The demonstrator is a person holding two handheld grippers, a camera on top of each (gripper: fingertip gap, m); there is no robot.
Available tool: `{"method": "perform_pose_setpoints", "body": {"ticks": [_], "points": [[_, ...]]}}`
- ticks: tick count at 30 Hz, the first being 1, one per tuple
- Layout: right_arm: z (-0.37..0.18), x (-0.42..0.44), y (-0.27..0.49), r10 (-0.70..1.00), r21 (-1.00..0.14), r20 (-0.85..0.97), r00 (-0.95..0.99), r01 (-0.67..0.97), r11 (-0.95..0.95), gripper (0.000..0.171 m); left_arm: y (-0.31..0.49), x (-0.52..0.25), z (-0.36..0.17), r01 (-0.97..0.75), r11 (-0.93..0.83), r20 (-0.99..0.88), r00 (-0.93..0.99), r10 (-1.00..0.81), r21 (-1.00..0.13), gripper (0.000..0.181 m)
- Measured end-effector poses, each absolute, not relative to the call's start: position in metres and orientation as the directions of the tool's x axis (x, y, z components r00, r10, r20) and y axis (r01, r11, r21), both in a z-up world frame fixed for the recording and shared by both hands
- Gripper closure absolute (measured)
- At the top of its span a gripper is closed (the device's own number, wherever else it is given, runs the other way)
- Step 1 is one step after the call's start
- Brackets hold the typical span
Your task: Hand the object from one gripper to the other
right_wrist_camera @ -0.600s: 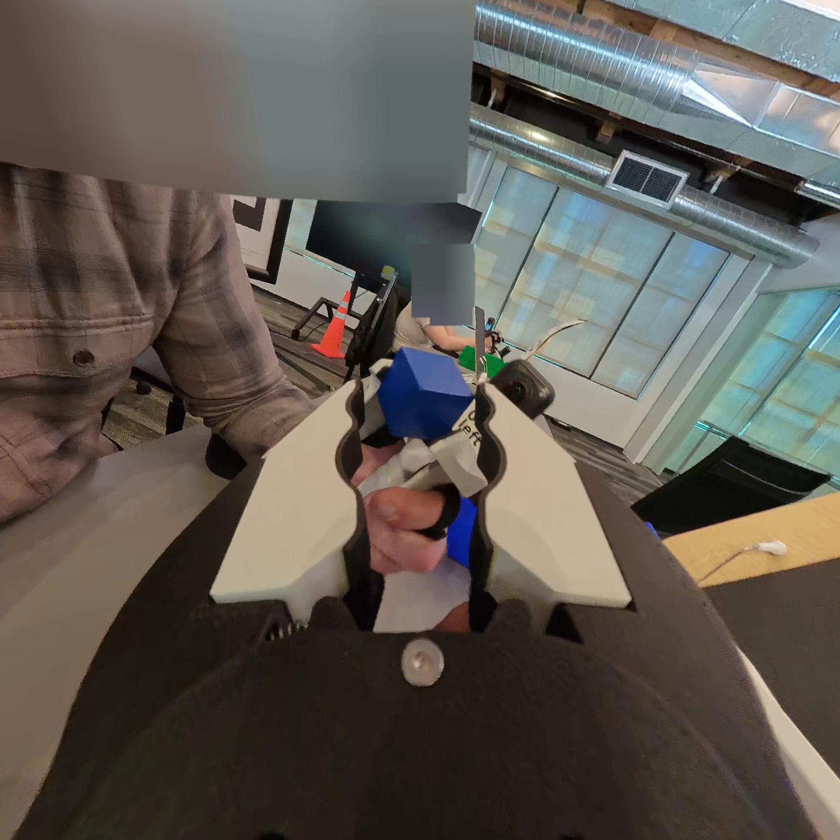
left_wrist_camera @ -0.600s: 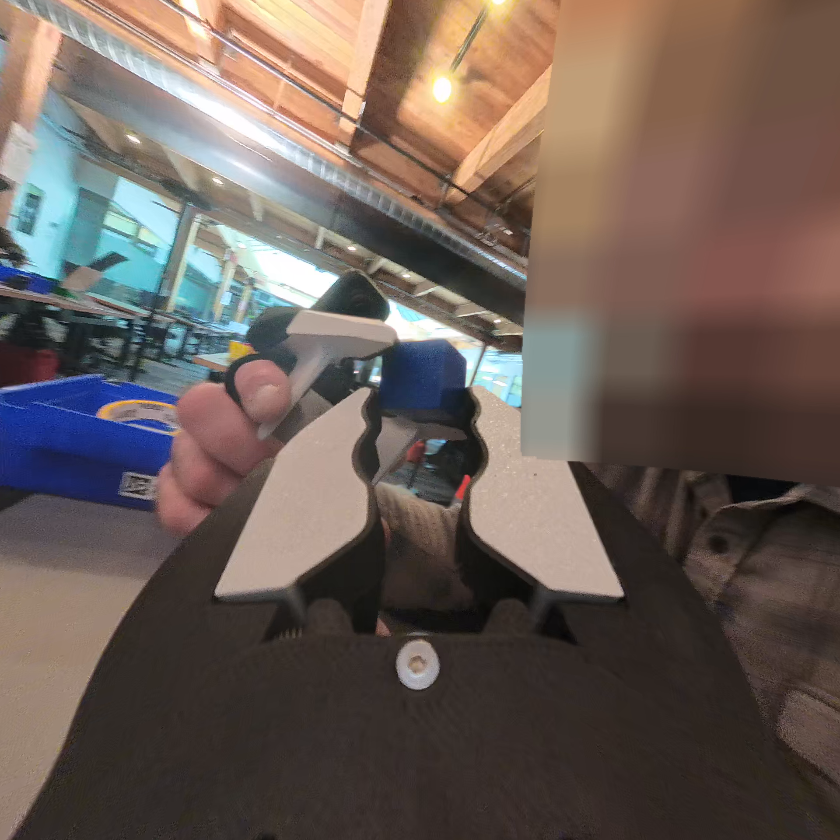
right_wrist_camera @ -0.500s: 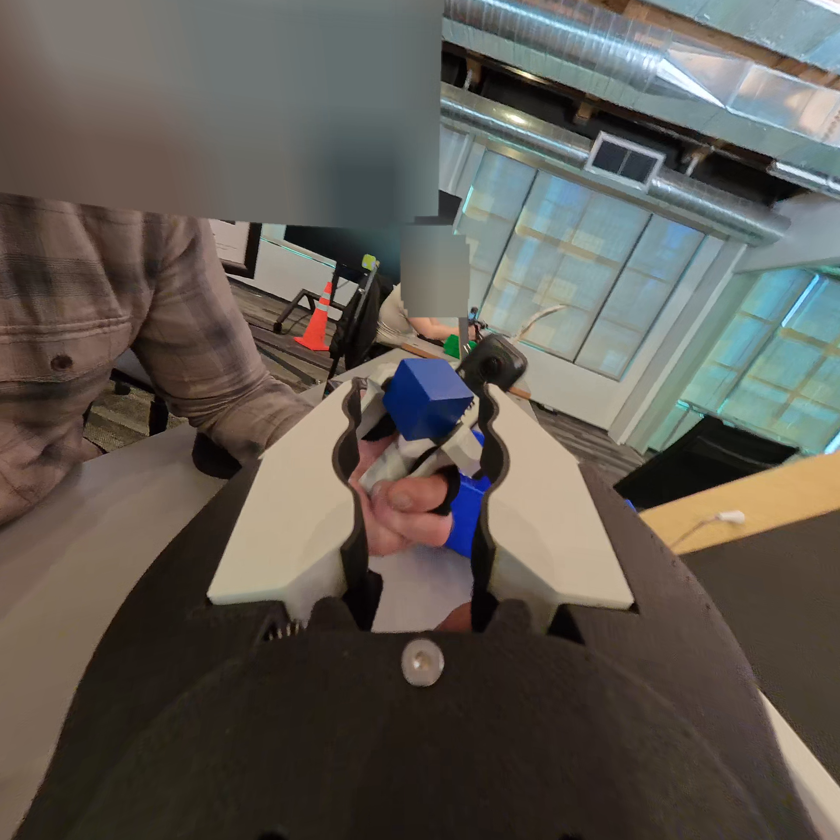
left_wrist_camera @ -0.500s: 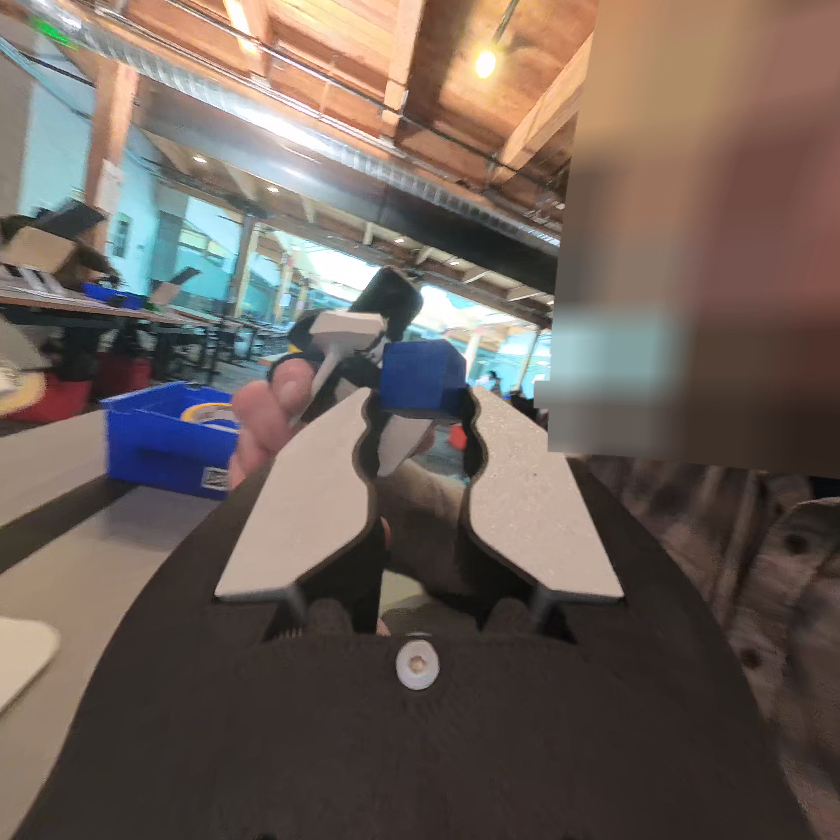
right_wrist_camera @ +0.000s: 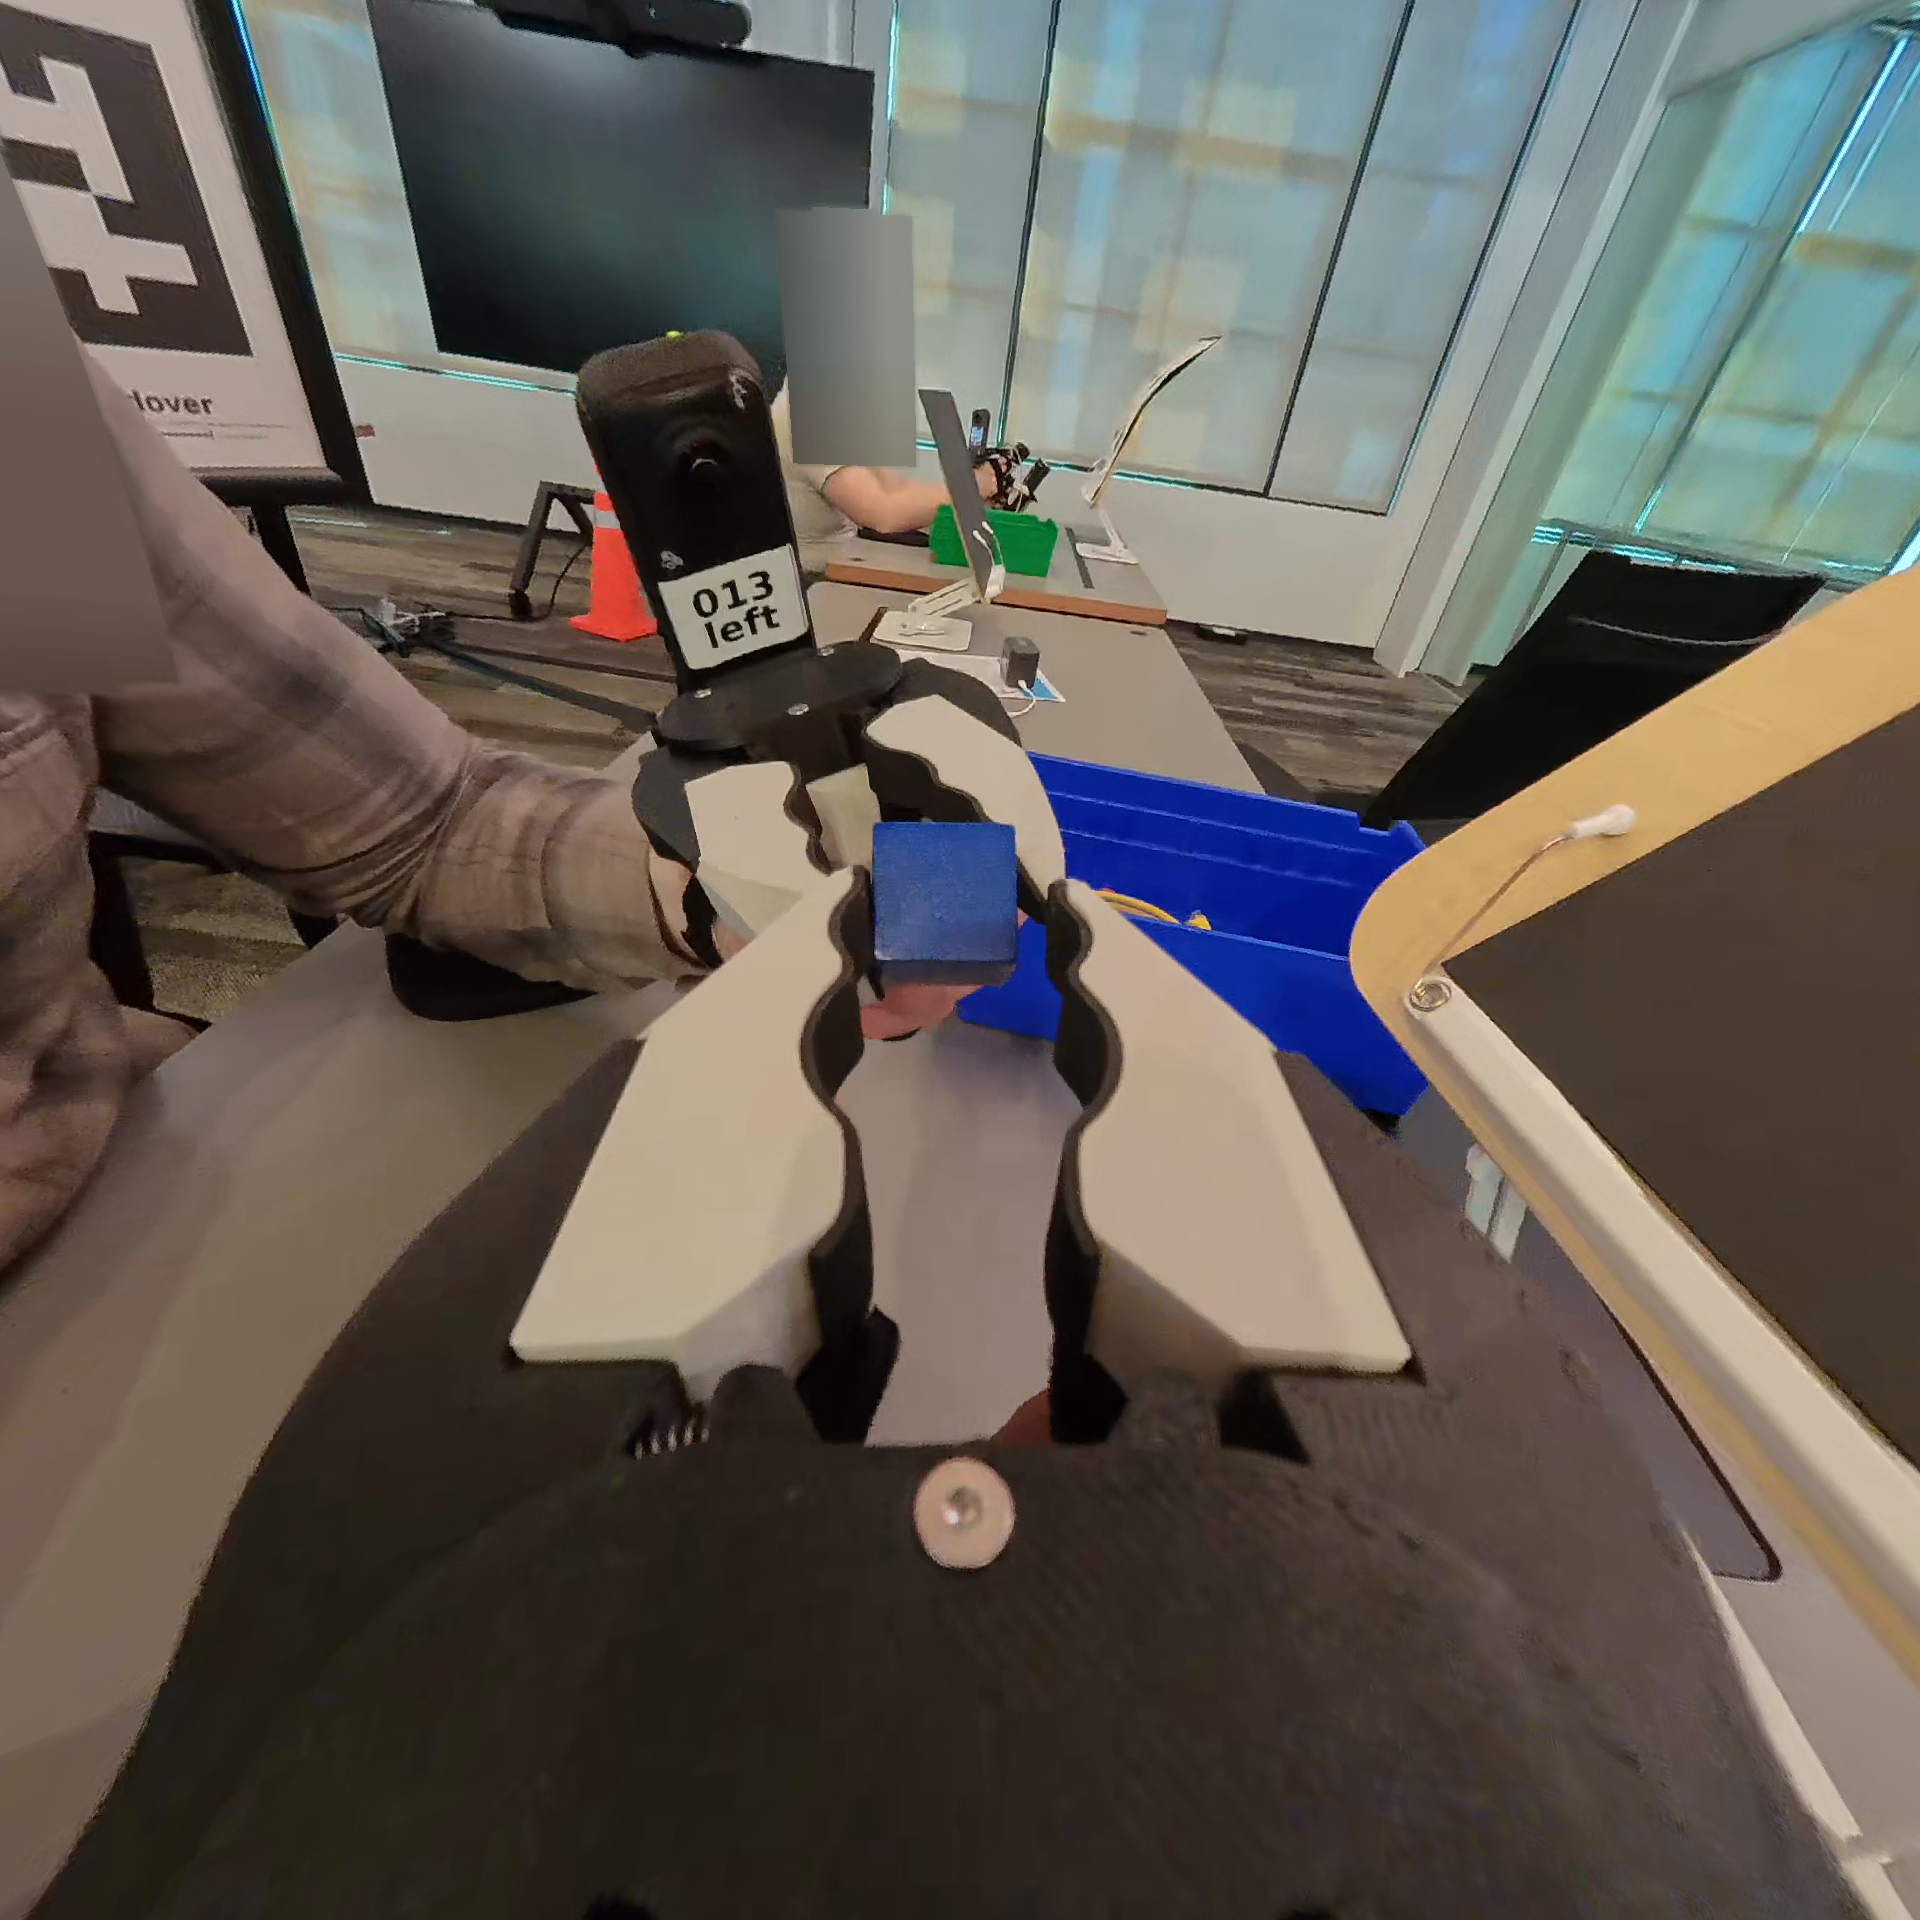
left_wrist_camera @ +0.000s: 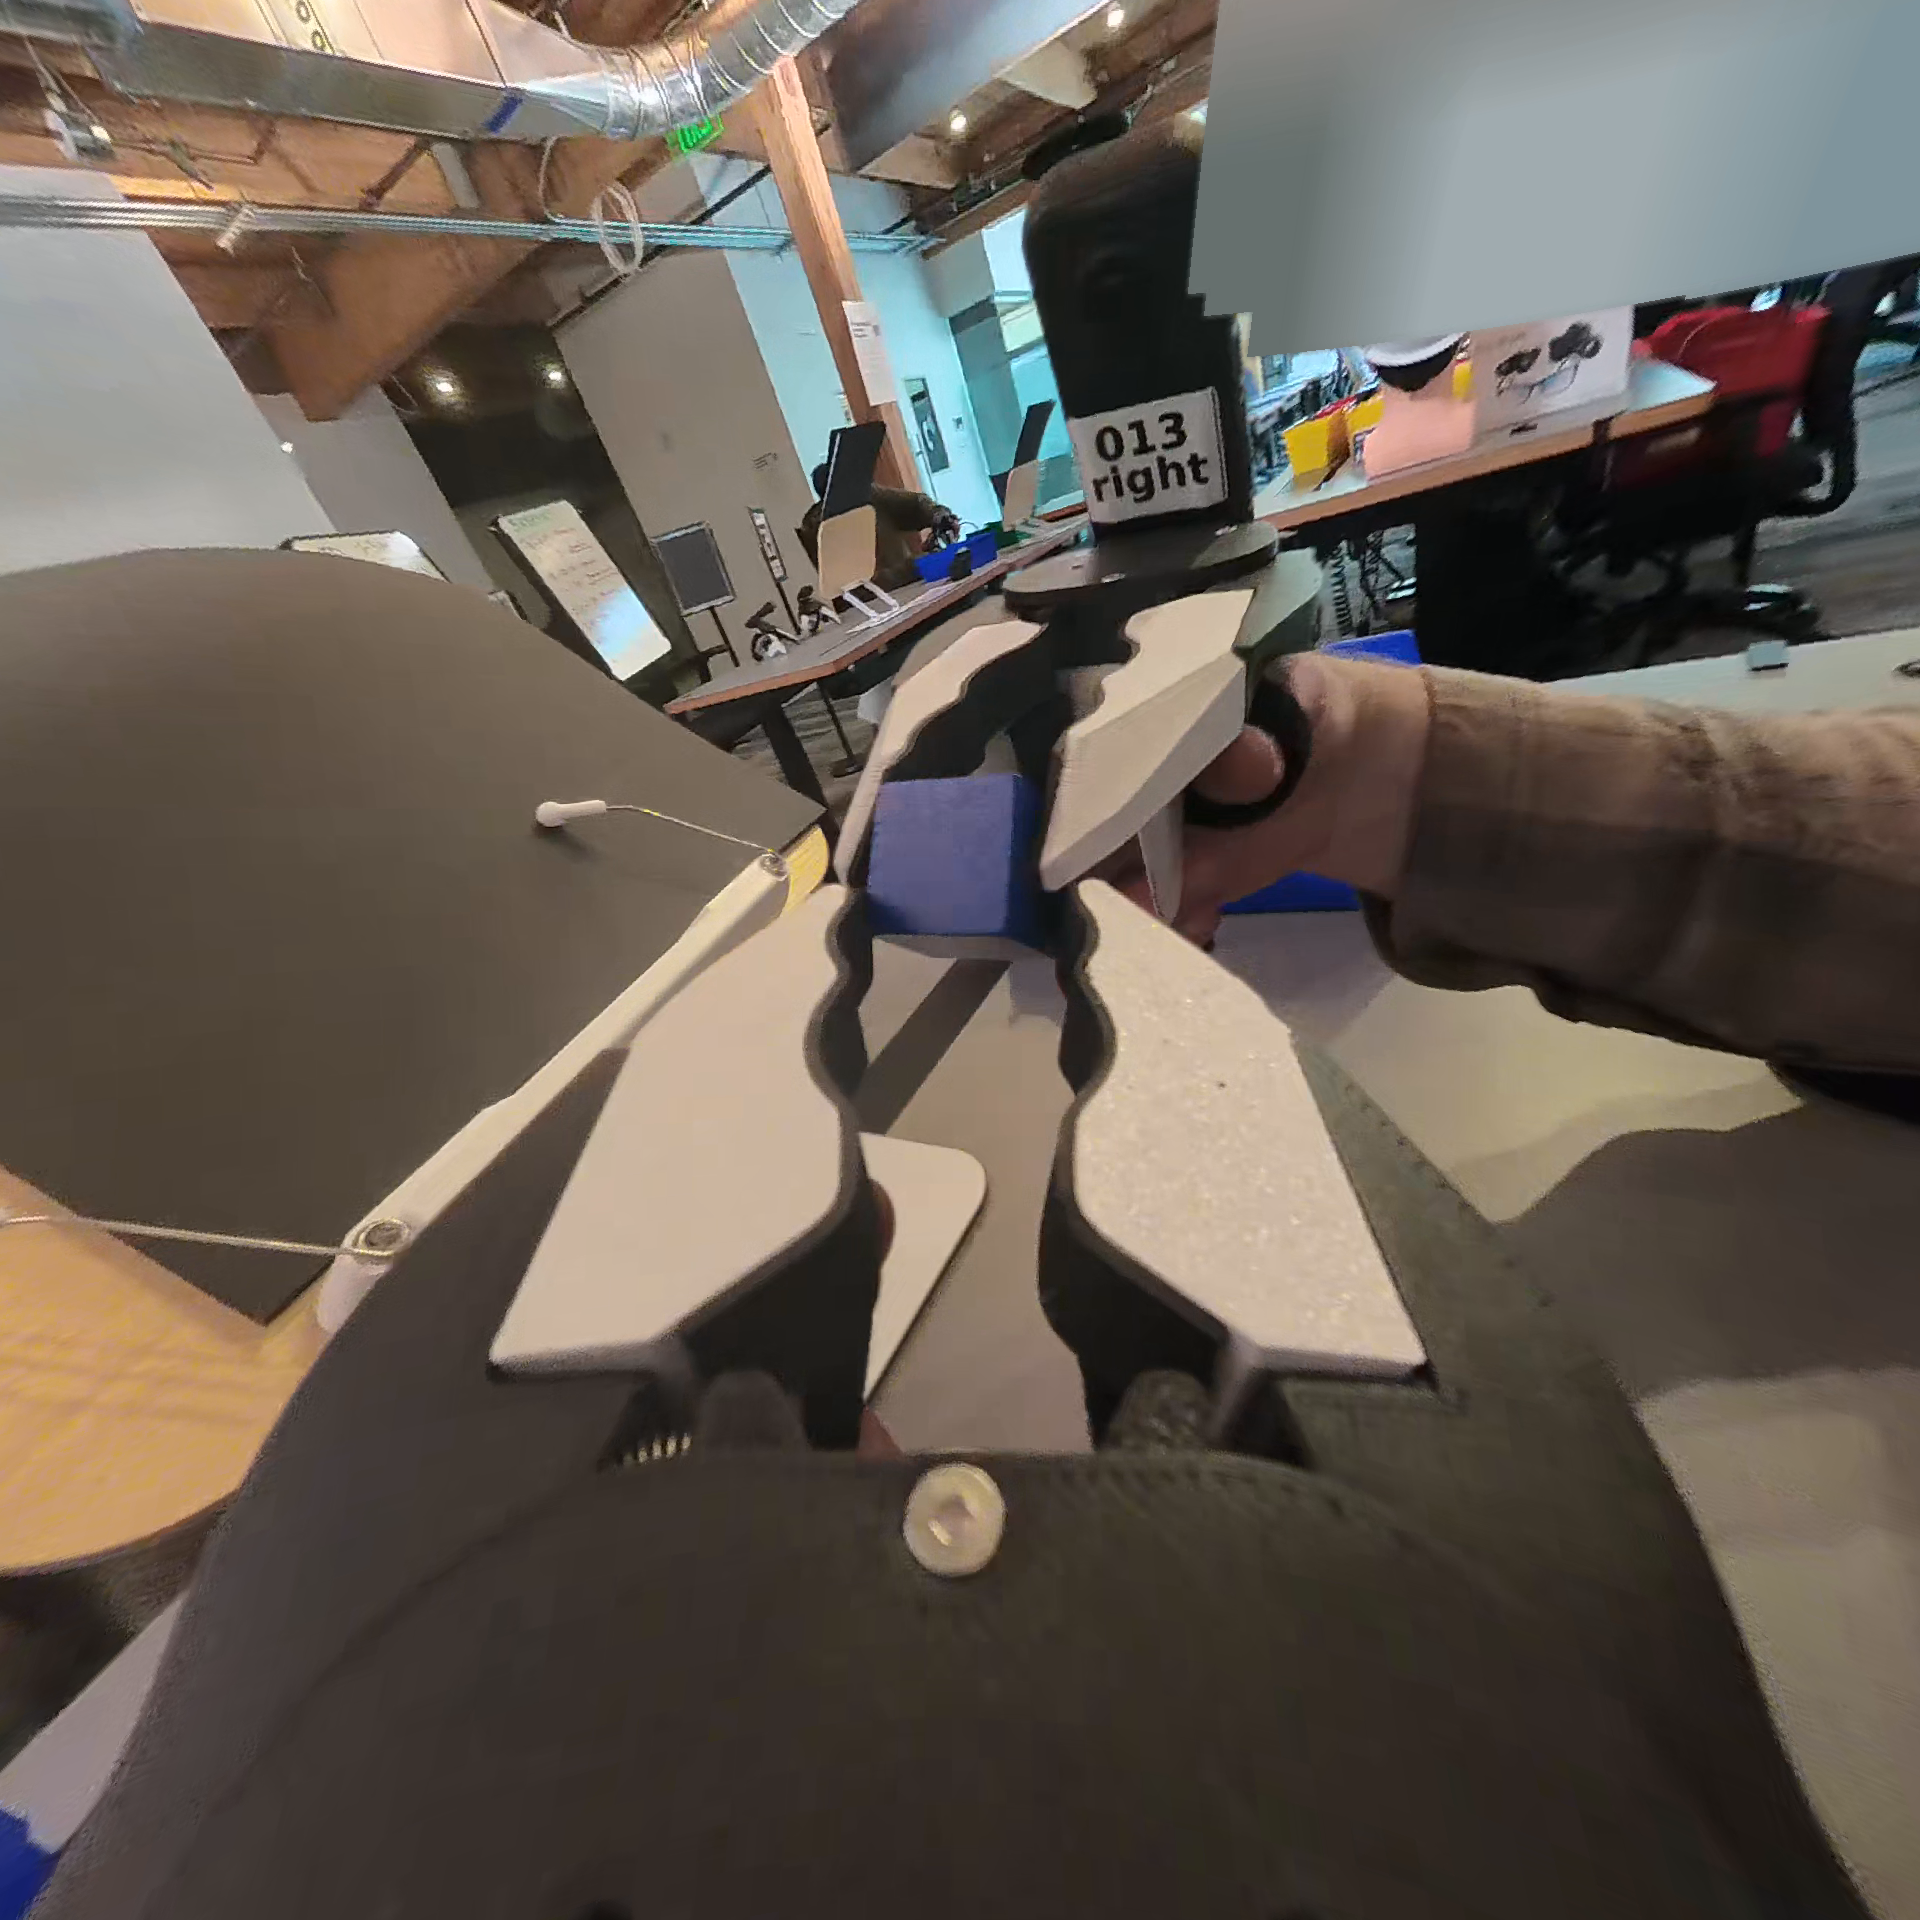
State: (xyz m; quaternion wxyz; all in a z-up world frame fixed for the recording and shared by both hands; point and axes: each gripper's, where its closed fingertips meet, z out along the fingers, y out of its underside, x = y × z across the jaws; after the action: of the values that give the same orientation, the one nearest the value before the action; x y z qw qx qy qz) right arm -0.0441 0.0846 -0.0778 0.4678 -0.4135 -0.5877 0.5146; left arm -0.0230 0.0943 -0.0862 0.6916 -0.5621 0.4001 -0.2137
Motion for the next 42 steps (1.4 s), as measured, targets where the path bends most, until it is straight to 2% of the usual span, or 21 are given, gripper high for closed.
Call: {"method": "perform_pose_setpoints", "body": {"ticks": [2, 8, 12, 14, 18, 22, 26, 31, 36, 42], "points": [[-0.079, -0.044, 0.084, 0.966, -0.99, 0.132, -0.224, 0.013, 0.139, 0.146, 0.095, -0.023, -0.086, -0.171, 0.284, -0.329, 0.595, -0.733, -0.943, 0.147], [-0.078, -0.045, 0.084, 0.964, -0.987, 0.15, -0.217, 0.014, 0.157, 0.146, 0.096, -0.023, -0.086, -0.186, 0.298, -0.349, 0.594, -0.725, -0.936, 0.147], [-0.067, -0.04, 0.089, 0.968, -0.984, 0.18, -0.173, -0.018, 0.179, 0.147, 0.093, -0.023, -0.081, -0.193, 0.29, -0.348, 0.58, -0.736, -0.937, 0.127], [-0.059, -0.031, 0.099, 0.974, -0.98, 0.199, -0.111, -0.02, 0.198, 0.147, 0.094, -0.028, -0.076, -0.206, 0.317, -0.375, 0.598, -0.708, -0.926, 0.125], [-0.039, 0.012, 0.146, 0.954, -0.968, 0.252, 0.163, 0.042, 0.249, 0.147, 0.099, -0.039, -0.071, -0.245, 0.347, -0.42, 0.632, -0.651, -0.905, 0.134], [-0.037, 0.091, 0.21, 0.785, -0.935, 0.349, 0.511, 0.25, 0.253, 0.147, 0.106, -0.044, -0.074, -0.297, 0.351, -0.457, 0.648, -0.609, -0.888, 0.142], [-0.05, 0.189, 0.257, 0.57, -0.929, 0.345, 0.746, 0.359, 0.092, 0.146, 0.109, -0.047, -0.074, -0.32, 0.359, -0.479, 0.656, -0.584, -0.877, 0.145], [-0.124, 0.277, 0.283, 0.438, -0.833, 0.344, 0.83, 0.486, -0.266, 0.146, 0.113, -0.05, -0.075, -0.336, 0.356, -0.487, 0.665, -0.567, -0.872, 0.148], [-0.193, 0.301, 0.281, 0.49, -0.685, 0.302, 0.818, 0.544, -0.485, 0.146, 0.116, -0.049, -0.082, -0.392, 0.355, -0.528, 0.652, -0.544, -0.849, 0.15], [-0.229, 0.298, 0.284, 0.532, -0.607, 0.284, 0.798, 0.579, -0.544, 0.146, 0.118, -0.043, -0.096, -0.446, 0.349, -0.565, 0.621, -0.543, -0.824, 0.15]]}}
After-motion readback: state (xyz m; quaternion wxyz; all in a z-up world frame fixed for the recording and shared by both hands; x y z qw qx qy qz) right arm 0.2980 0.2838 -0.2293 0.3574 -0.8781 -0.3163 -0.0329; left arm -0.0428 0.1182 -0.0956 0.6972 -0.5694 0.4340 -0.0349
